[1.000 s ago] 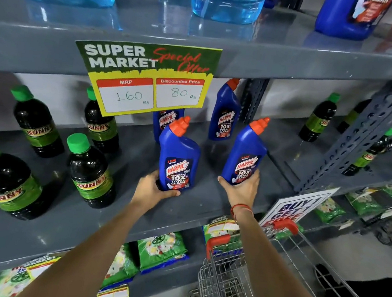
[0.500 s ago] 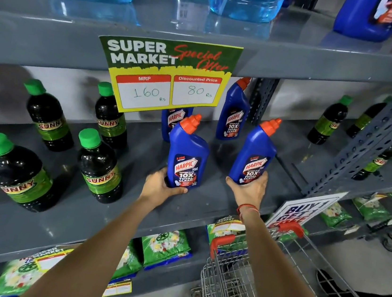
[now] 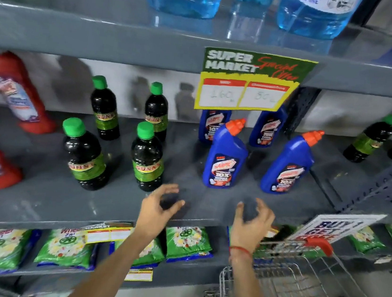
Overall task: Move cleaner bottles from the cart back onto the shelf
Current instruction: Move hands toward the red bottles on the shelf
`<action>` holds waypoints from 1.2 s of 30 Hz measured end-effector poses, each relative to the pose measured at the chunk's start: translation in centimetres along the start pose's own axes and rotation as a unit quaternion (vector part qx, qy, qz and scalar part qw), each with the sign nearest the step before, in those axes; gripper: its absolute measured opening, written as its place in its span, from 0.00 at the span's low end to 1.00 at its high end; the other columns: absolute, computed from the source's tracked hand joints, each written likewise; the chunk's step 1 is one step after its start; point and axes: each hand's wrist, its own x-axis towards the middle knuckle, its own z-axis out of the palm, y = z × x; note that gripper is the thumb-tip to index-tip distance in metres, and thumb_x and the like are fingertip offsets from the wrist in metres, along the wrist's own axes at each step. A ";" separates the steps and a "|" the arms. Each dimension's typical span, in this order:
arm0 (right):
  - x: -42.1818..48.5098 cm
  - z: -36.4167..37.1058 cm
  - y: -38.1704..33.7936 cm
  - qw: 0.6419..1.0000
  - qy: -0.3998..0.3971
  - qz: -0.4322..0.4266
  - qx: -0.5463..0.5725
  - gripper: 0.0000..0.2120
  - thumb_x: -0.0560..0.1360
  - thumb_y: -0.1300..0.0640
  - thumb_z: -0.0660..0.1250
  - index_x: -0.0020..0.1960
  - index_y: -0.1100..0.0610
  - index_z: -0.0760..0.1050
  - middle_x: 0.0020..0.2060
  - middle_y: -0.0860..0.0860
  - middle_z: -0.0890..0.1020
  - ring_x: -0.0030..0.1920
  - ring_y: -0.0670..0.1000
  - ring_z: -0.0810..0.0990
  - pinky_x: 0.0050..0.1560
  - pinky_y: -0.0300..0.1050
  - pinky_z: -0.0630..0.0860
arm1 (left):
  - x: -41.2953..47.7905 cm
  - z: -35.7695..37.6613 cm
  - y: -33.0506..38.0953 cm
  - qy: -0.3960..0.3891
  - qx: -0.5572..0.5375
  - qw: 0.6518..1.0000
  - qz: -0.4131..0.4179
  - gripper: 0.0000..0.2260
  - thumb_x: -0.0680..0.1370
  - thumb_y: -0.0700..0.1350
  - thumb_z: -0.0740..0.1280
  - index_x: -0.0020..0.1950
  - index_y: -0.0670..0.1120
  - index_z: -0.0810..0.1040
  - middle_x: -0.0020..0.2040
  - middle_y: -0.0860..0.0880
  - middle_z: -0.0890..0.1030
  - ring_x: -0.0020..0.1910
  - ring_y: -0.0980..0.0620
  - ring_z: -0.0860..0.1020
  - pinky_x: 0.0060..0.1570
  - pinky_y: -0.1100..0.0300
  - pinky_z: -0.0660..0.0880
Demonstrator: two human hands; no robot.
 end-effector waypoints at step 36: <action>-18.5 11.1 -10.7 0.970 -0.192 -0.137 0.059 0.19 0.71 0.51 0.64 0.56 0.62 0.72 0.47 0.61 0.76 0.48 0.57 0.76 0.52 0.32 0.69 | -5.6 -23.6 -7.0 0.308 -0.035 0.945 -0.101 0.13 0.71 0.42 0.71 0.54 0.42 0.77 0.51 0.46 0.81 0.51 0.48 0.79 0.54 0.53 0.77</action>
